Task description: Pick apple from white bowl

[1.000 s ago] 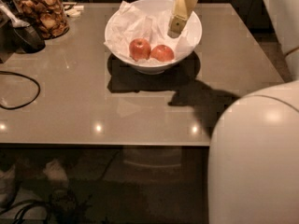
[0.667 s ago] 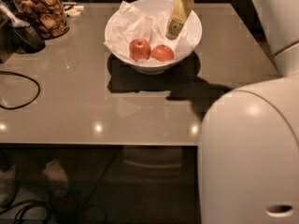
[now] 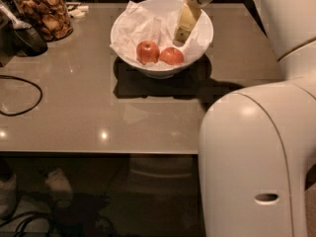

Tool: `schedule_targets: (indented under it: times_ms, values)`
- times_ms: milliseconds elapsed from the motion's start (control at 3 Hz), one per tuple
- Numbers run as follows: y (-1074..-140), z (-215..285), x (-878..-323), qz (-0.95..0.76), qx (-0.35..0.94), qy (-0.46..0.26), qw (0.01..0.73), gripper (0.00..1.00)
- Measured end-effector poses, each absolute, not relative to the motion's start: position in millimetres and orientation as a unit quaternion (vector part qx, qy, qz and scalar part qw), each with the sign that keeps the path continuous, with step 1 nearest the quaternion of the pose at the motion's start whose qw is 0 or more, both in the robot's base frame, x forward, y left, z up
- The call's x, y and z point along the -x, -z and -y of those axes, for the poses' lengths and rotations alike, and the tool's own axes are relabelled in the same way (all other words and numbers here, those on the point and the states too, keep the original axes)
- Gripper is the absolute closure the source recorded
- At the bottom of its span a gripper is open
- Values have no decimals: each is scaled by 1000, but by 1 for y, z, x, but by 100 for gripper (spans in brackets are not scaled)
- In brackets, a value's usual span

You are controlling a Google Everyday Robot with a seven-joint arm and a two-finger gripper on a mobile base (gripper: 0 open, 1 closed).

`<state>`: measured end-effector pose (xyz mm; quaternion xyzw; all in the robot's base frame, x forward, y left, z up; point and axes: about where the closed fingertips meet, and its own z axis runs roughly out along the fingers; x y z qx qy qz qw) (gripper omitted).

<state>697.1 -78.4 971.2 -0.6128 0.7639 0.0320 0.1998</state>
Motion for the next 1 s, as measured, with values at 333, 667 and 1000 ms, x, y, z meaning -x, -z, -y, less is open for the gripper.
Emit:
schedule_targets:
  times_ms: [333,667,1000]
  values:
    - [-958,76,-701,-768,610,-44,191,8]
    - [-945,74,-703,-771,608,-53,182,9]
    - [-936,71,-705,-773,607,-60,174,8]
